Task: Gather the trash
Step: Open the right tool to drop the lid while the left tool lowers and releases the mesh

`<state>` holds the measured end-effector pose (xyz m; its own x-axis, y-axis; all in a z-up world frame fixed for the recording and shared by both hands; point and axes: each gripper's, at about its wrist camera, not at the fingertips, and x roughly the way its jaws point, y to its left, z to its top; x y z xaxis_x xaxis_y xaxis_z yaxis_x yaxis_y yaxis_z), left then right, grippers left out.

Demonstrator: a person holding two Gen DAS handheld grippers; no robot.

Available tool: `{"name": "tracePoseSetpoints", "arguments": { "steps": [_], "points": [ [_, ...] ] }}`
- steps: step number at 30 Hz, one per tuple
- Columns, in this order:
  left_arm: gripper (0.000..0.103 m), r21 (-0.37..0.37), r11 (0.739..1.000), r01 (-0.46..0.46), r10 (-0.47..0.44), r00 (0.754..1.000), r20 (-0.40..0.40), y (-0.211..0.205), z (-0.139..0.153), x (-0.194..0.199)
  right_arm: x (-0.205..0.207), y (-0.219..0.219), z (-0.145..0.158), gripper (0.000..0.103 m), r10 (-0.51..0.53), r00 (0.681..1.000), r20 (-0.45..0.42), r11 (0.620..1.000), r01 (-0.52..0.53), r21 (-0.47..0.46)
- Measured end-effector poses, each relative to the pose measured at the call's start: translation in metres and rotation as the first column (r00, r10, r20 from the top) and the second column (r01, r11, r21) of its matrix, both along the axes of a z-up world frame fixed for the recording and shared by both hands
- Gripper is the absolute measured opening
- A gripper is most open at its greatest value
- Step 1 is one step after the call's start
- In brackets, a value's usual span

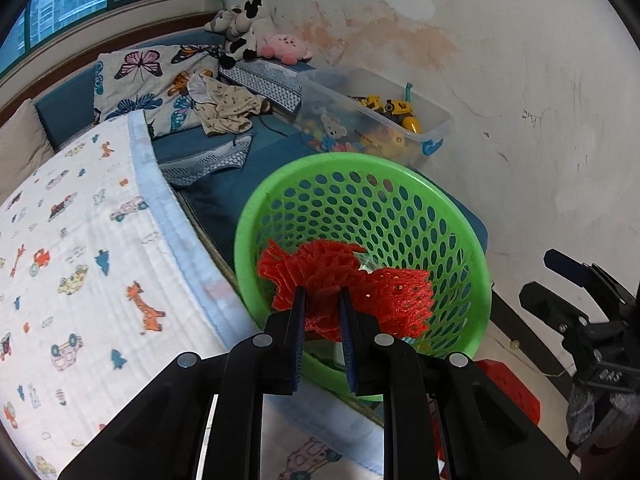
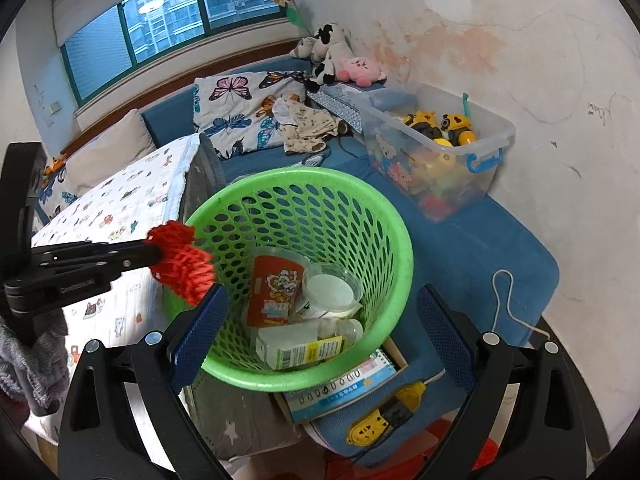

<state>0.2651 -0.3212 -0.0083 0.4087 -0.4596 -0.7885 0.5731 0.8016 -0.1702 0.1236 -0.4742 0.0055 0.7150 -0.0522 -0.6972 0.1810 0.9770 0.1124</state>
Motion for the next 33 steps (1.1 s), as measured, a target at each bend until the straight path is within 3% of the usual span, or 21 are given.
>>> {"name": "tracePoseSetpoints", "arguments": {
  "steps": [13, 21, 33],
  "points": [
    [0.020, 0.020, 0.999, 0.029, -0.029, 0.999, -0.024, -0.021, -0.012, -0.001, -0.012, -0.004, -0.005, 0.094, -0.019, 1.000, -0.003, 1.000, 0.019, 0.018],
    [0.039, 0.013, 1.000, 0.022, -0.021, 0.999, -0.027, -0.021, -0.014, -0.001, -0.016, -0.004, -0.005, 0.094, -0.023, 1.000, 0.001, 0.999, 0.023, 0.023],
    [0.054, -0.020, 1.000, -0.001, 0.002, 1.000, 0.003, -0.003, -0.001, -0.009, -0.022, 0.006, -0.003, 0.094, -0.005, 1.000, 0.012, 0.999, 0.005, 0.035]
  ]
}}
